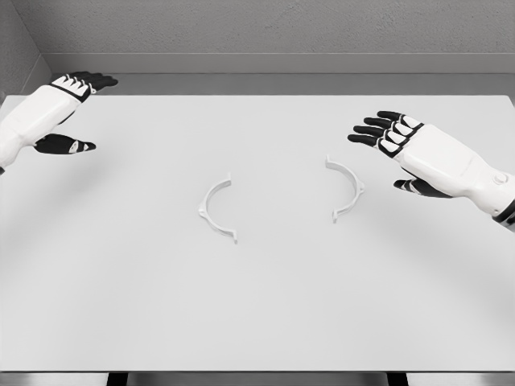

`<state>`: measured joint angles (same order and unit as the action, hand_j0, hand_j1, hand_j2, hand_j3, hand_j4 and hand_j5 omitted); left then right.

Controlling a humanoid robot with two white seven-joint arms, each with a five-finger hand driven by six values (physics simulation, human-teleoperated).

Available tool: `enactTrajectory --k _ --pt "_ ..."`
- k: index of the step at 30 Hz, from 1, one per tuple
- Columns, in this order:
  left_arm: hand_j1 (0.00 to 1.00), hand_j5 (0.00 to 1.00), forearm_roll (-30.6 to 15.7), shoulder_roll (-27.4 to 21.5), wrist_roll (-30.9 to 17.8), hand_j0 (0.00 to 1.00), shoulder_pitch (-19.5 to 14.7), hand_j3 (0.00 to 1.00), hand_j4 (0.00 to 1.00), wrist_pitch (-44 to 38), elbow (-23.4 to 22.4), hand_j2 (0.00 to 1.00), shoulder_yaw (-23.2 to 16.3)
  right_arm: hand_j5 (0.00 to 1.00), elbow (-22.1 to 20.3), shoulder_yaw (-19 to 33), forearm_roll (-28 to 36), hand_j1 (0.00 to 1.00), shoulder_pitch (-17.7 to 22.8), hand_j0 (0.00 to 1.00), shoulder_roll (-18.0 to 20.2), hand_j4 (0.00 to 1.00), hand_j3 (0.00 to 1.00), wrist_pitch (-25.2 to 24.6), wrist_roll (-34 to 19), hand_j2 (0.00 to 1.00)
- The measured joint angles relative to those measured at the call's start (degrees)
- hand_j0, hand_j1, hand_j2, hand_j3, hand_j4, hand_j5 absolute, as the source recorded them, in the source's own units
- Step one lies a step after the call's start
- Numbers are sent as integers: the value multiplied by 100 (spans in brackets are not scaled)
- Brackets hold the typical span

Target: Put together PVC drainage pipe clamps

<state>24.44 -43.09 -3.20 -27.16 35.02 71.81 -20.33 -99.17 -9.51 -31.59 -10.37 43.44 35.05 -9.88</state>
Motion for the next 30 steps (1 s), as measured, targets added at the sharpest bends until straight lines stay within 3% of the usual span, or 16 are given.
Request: enactTrajectory --k 8,10,14,15,16,24,30 --pt "100 100 0 -1 0 100 9 100 100 0 7 100 -1 100 83 0 -6 100 -18 100 1 100 100 0 0 100" --pt "100 100 16 -5 0 100 53 100 100 0 26 100 -84 100 351 -65 -224 100 -369 100 -104 100 100 -315 2 100" --pt "100 100 33 -8 0 100 53 100 100 0 70 100 -192 100 673 -186 -526 100 -369 100 -221 100 100 -647 0 100" --pt "100 100 37 -10 0 100 96 100 100 0 92 100 -199 100 813 -342 -628 100 -813 100 -238 100 100 -734 -66 100" --pt "100 100 41 -9 0 100 123 100 100 0 129 100 -211 100 942 -487 -668 100 -940 100 -244 100 100 -821 -124 100" --pt "100 100 36 -78 0 100 439 100 100 0 662 100 -229 100 1285 -1039 -1303 100 -1406 100 -269 100 100 -1118 -300 100" --pt "100 100 49 -134 -1 100 878 100 100 0 1145 100 -229 100 1286 -1382 -1546 100 -1406 100 -260 100 100 -1148 -314 100"
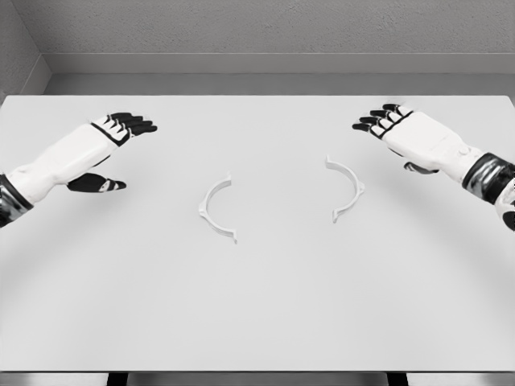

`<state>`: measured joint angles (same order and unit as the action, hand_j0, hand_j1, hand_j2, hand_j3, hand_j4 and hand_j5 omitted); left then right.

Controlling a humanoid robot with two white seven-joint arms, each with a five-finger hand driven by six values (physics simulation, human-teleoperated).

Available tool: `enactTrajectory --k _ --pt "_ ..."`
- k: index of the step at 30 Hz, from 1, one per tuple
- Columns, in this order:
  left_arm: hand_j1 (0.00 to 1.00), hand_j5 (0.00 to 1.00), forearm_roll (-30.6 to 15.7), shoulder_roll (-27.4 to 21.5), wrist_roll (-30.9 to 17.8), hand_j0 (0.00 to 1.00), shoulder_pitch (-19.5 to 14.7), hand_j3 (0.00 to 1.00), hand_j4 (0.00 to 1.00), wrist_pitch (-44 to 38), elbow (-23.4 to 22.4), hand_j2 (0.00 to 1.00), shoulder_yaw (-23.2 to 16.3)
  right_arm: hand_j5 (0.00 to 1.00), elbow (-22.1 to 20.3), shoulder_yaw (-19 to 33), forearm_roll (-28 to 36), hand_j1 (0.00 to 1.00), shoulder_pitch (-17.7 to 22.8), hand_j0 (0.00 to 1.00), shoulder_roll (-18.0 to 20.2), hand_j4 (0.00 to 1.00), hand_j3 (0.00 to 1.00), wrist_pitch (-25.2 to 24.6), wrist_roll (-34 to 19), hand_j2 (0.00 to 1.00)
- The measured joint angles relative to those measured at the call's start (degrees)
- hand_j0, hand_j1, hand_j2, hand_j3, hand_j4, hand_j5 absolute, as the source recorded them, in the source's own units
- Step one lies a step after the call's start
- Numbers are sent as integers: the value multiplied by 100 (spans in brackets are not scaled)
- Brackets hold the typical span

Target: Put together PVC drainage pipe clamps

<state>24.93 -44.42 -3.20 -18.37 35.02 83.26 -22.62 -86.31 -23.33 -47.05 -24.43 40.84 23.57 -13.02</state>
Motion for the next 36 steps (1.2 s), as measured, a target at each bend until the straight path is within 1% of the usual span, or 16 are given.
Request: enactTrajectory --k 1,4,8,11,14,18,21,26,30,33,36 --pt "100 100 4 -14 0 100 62 100 100 0 87 100 0 100 -2 -62 -9 100 0 100 -3 100 100 -2 -1 100" --pt "100 100 7 -38 -3 100 88 100 100 0 239 100 -1 100 4 -176 -26 100 18 100 -59 100 100 -4 -2 100" --pt "100 100 36 -37 -6 100 62 100 100 0 268 100 -24 100 6 -283 -33 100 44 100 -194 100 100 -6 -2 100" --pt "100 100 106 0 -7 100 53 100 100 0 268 100 -127 100 32 -344 -33 100 44 100 -290 100 100 -9 -3 100" --pt "100 100 159 29 -8 100 44 100 100 0 266 100 -182 100 246 -373 -32 100 9 100 -408 100 100 -13 -4 100" --pt "100 100 221 50 -8 100 36 100 100 0 239 100 -251 100 552 -368 -29 100 -17 100 -476 100 100 -14 2 100" --pt "100 100 214 63 -8 100 36 100 100 0 255 100 -290 100 630 -356 -23 100 -26 100 -493 100 100 -15 4 100" --pt "100 100 235 225 -8 100 -122 100 100 -1 165 100 -385 100 662 -336 8 100 -26 100 -578 100 100 -15 2 100" --pt "100 100 320 403 -8 100 -158 100 100 -1 48 100 -415 100 667 -325 33 100 -79 100 -638 100 100 -42 0 100" --pt "100 100 349 498 -7 100 -404 100 100 -1 -36 100 -573 100 678 -319 48 100 -114 100 -683 100 100 -74 -1 100" --pt "100 100 368 561 -8 100 -413 100 100 0 -106 100 -688 100 698 -317 53 100 -123 100 -730 100 100 -87 -2 100"
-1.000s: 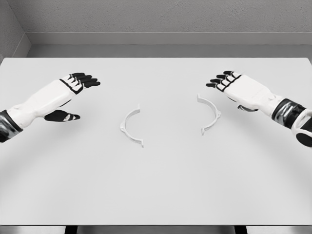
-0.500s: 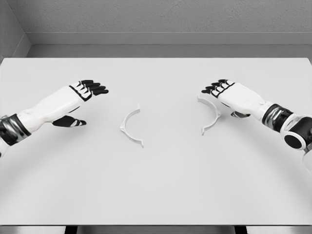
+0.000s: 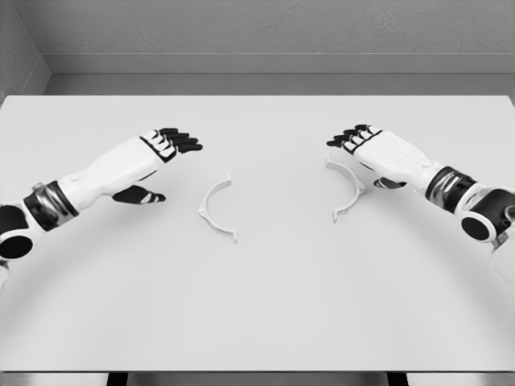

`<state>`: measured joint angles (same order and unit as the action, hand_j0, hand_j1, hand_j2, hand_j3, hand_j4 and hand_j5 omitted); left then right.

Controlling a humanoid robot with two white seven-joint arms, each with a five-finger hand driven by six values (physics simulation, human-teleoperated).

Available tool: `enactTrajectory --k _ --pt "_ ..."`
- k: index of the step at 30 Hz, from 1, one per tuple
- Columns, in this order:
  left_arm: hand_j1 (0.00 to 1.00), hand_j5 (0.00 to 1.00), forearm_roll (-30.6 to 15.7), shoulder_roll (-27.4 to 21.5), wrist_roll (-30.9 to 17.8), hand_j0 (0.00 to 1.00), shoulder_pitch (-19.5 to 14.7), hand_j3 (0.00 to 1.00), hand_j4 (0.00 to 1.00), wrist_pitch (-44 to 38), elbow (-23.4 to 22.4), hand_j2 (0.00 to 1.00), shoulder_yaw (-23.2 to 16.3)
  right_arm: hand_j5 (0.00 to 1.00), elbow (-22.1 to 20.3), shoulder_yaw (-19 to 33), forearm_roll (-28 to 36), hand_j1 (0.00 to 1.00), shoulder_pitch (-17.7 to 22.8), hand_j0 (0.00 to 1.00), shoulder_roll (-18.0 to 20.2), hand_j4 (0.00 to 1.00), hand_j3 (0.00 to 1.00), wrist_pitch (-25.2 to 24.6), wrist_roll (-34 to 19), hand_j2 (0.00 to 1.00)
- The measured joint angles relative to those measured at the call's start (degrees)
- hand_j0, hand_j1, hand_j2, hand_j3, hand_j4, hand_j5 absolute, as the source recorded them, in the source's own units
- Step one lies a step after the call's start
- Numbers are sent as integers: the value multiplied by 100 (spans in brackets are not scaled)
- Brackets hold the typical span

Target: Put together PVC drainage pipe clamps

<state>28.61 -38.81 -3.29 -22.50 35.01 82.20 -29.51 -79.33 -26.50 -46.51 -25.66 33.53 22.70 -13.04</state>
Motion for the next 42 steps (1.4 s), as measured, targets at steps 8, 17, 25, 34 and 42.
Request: enactTrajectory --k 8,17,25,34,42 --pt "100 100 7 42 0 100 -70 100 100 0 -170 100 -195 100 77 -3 1 100 -18 100 -68 100 100 -4 0 100" --pt "100 100 35 224 0 100 -79 100 100 0 -293 100 -232 100 156 -8 -6 100 -26 100 -98 100 100 5 0 100" --pt "100 100 118 356 0 100 -237 100 100 0 -455 100 -374 100 121 -16 -10 100 -18 100 -162 100 100 8 0 100" --pt "100 100 136 488 0 100 -281 100 100 0 -575 100 -467 100 135 -51 -19 100 -18 100 -228 100 100 7 0 100" --pt "100 100 162 571 0 100 -325 100 100 0 -683 100 -480 100 147 -51 -26 100 -26 100 -266 100 100 3 -5 100"
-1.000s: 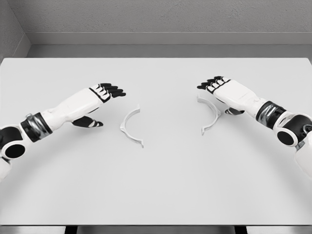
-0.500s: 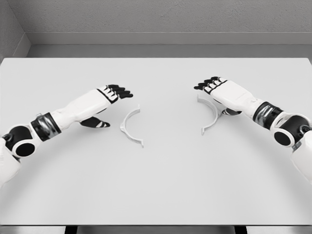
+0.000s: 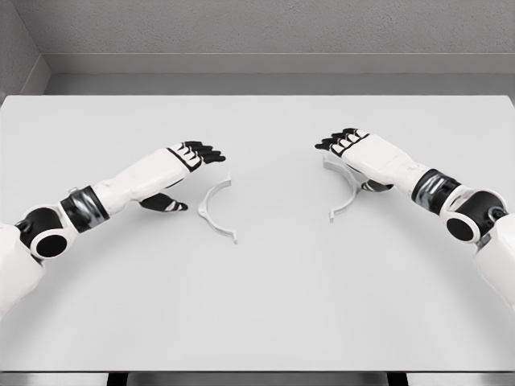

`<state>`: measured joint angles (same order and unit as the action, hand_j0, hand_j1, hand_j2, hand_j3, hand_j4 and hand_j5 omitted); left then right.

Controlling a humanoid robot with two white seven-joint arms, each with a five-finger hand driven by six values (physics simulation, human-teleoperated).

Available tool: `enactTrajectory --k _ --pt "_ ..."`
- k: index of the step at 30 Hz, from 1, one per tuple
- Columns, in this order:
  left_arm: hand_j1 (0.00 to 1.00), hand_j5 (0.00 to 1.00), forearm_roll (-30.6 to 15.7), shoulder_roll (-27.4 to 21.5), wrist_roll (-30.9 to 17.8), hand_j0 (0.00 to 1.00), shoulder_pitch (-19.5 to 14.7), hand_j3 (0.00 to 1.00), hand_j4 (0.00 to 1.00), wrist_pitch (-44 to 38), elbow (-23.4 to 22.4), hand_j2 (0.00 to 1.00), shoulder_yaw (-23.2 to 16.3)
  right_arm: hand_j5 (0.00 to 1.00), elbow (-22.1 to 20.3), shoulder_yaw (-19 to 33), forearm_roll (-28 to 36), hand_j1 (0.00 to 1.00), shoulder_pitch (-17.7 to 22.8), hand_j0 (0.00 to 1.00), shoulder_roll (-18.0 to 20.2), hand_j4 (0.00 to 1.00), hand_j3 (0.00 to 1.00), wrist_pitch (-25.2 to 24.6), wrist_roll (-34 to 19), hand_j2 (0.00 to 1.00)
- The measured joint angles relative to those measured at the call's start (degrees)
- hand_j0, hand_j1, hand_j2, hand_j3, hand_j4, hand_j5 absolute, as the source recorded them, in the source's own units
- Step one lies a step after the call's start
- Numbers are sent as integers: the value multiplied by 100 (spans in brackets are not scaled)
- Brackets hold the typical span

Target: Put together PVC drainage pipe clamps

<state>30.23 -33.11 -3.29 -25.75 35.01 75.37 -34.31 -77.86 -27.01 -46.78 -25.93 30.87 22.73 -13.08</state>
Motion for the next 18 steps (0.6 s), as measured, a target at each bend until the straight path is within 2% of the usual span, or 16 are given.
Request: enactTrajectory --k 7,18 --pt "100 100 22 95 0 100 0 100 100 0 -56 100 -3 100 128 33 0 100 -167 100 24 100 100 -1 4 100" --pt "100 100 86 193 0 100 -9 100 100 0 -119 100 -4 100 269 0 -10 100 -176 100 -68 100 100 -7 3 100"
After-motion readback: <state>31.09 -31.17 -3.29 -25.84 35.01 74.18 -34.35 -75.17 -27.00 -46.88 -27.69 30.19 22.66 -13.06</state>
